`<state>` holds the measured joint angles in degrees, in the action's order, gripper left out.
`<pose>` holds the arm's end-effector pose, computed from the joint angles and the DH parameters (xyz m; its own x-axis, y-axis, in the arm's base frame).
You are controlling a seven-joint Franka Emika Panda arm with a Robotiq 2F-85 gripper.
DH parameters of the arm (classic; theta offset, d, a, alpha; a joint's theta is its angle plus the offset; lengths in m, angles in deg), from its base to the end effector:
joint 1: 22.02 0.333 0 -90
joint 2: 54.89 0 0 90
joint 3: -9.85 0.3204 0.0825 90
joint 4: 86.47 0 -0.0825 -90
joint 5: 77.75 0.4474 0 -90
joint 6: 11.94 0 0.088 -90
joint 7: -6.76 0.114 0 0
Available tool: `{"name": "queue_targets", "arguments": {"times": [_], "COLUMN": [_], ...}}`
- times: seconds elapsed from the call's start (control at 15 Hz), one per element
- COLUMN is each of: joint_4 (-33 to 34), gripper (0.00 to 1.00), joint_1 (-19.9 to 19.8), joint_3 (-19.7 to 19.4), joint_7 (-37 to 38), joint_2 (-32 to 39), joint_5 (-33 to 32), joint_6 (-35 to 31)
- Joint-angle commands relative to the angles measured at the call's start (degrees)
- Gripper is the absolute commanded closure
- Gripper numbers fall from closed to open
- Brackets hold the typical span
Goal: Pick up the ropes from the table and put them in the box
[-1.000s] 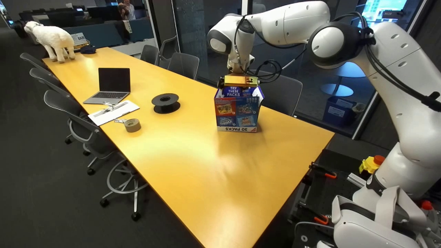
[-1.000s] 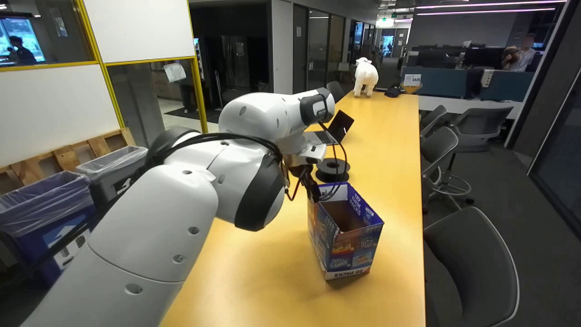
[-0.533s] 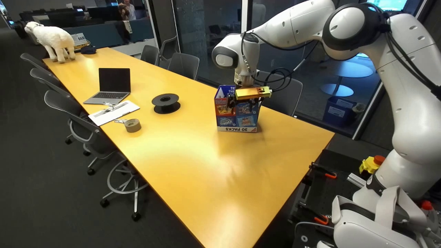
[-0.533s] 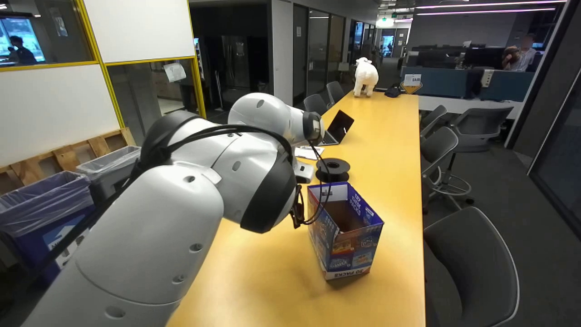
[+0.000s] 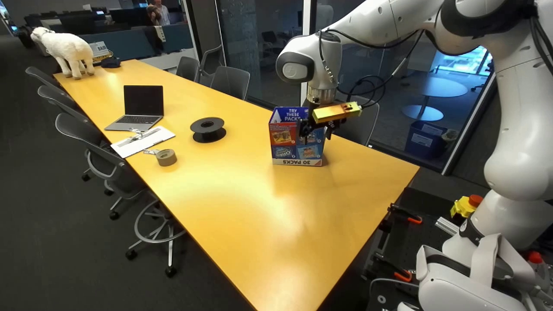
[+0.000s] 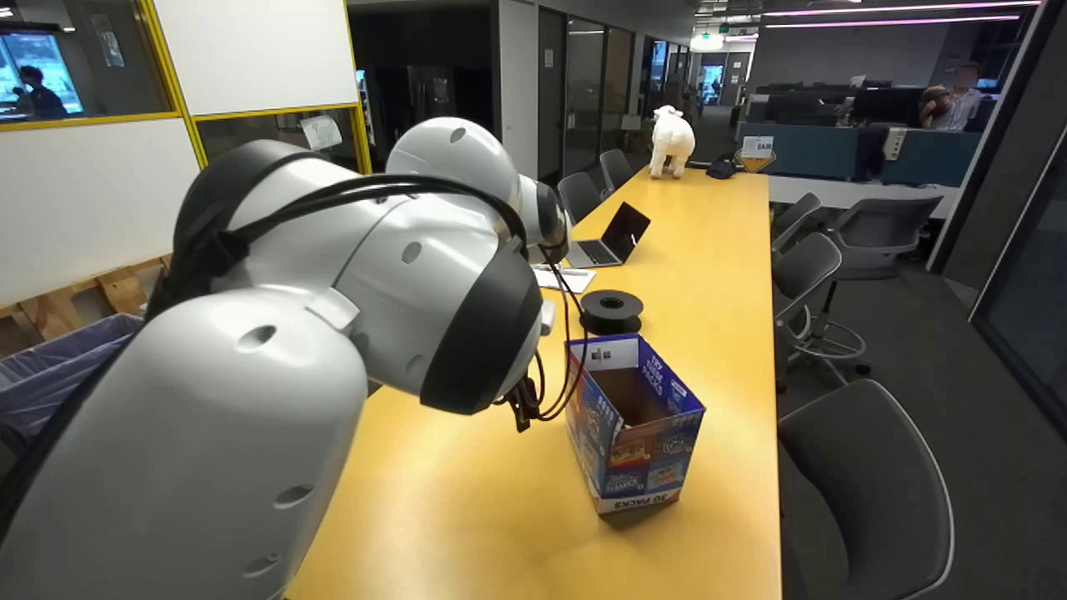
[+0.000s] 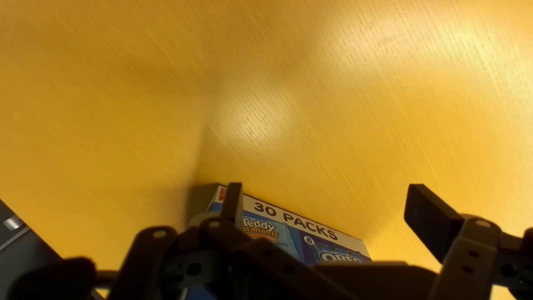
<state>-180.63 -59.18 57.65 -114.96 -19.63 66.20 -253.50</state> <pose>0.5700 -0.0347 0.3121 0.8014 -0.5869 0.1155 -0.5938 -0.8038 0.0356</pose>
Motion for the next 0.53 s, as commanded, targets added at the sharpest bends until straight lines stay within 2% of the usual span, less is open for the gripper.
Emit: {"name": "queue_targets", "arguments": {"times": [0.0,0.2,0.27,0.47], "joint_4": [-3.9,-4.6,-3.0,-3.5], "gripper": [0.00,0.00,0.00,0.00], "joint_1": [-3.8,-5.2,-3.4,-4.0], "joint_3": [4.2,5.8,4.0,4.5], "joint_7": [-0.3,1.1,0.1,0.2], "joint_2": [-4.3,-5.7,-3.4,-4.4], "joint_5": [0.0,0.0,0.0,0.0], "joint_6": [-0.7,-0.7,0.1,0.1]}}
